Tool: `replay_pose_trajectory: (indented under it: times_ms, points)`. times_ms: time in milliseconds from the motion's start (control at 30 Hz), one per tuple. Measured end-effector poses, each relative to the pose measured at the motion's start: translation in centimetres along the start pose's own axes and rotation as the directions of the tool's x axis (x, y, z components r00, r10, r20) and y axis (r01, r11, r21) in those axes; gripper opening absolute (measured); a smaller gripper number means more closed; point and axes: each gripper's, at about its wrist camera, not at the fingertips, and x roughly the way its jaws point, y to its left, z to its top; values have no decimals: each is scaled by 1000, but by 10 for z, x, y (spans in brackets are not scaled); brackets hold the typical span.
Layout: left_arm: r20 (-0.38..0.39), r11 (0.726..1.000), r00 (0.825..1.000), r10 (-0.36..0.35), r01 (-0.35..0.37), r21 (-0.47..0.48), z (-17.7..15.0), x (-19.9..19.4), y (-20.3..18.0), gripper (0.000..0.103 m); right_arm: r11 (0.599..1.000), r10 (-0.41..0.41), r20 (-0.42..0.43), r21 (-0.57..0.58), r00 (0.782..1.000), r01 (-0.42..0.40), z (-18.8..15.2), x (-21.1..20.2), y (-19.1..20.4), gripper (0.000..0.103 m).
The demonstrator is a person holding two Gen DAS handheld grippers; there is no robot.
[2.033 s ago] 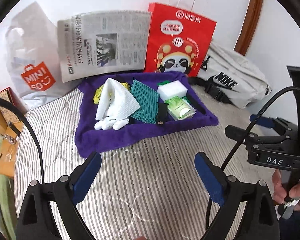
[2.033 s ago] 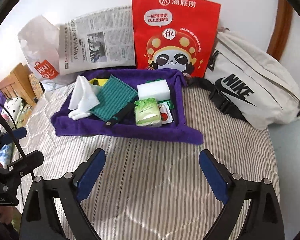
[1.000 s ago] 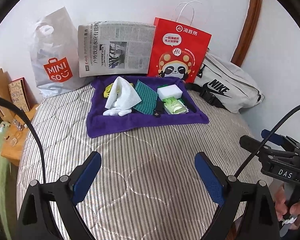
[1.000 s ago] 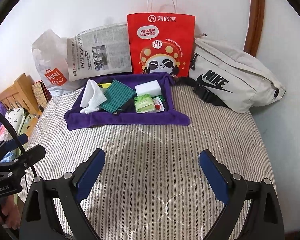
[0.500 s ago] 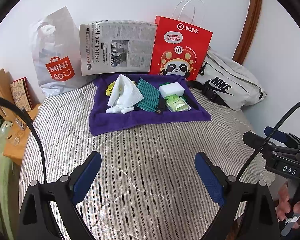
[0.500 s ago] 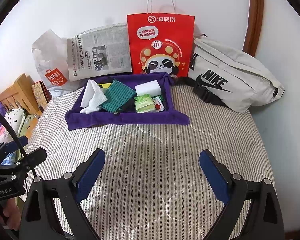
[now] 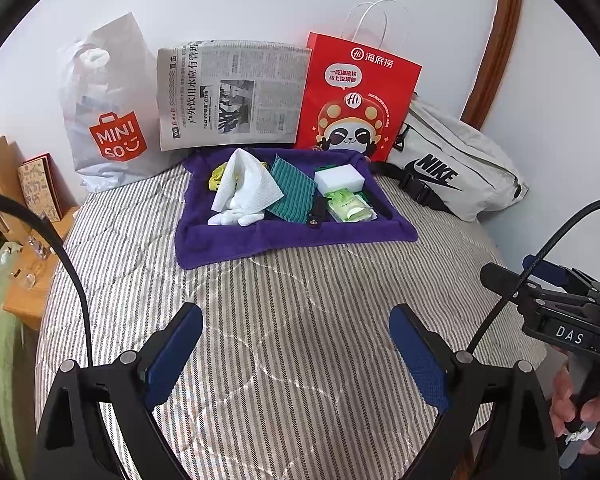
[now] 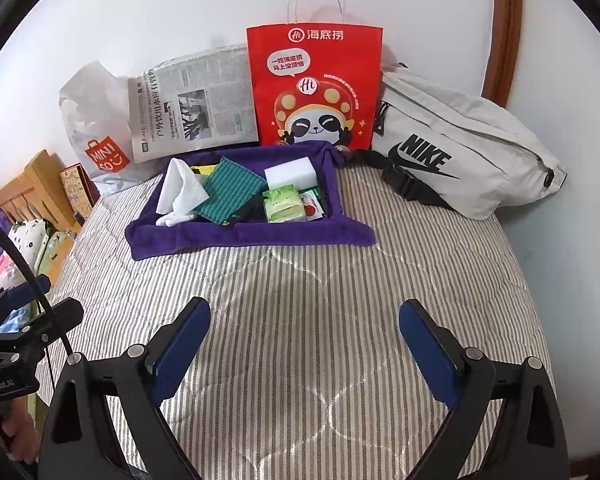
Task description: Organize soft objects
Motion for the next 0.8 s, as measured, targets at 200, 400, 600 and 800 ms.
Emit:
replay_pose_trajectory:
  times_ms: [200,400,600,800]
  points:
    - [2,1000,1000,5,-5,1,-1,-1,0,95,1000,2,4,12,1000,-3,-1,-1,-2,95]
    - [1,1000,1000,0,0,7,-1,-1,0,95,1000,2,7,2,1000,-2,-1,-1,0,95]
    - [1,1000,1000,2,-2,11,-1,-1,0,95,1000,5,6,1,1000,-5,-2,-1,2,95]
    - [2,1000,1000,3,-3,9,-2,-1,1,95,1000,4,4,1,1000,-4,-3,0,2,95]
